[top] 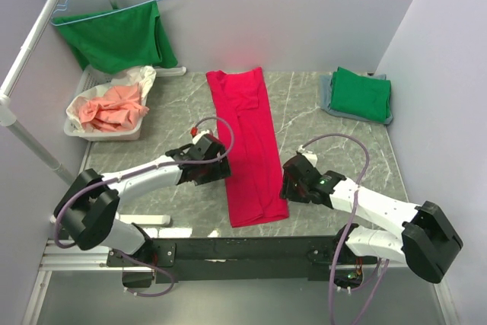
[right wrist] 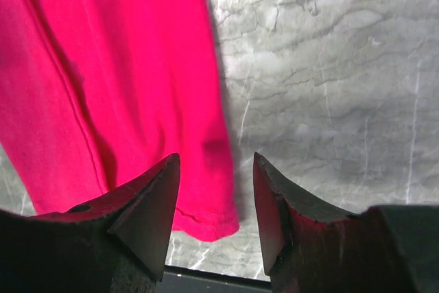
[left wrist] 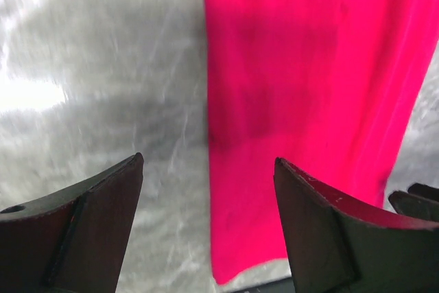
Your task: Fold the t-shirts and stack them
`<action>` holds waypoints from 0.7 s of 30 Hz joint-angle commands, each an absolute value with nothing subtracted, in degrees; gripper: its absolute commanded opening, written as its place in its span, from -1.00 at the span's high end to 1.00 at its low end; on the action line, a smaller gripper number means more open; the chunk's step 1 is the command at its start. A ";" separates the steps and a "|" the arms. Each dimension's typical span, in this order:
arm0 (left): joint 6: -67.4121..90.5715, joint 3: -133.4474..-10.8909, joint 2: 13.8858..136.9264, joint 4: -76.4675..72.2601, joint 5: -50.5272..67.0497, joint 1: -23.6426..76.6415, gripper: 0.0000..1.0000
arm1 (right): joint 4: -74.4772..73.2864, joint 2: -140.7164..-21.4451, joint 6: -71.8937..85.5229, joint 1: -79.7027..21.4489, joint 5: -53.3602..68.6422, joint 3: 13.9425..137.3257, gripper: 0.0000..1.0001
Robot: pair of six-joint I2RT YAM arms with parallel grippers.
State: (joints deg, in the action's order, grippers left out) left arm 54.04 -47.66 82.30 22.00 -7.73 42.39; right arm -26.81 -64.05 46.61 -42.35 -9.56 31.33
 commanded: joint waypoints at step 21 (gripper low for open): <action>90.78 -43.77 76.91 32.44 -7.91 64.42 -0.26 | -28.92 -63.54 52.56 -45.52 -9.23 26.37 0.05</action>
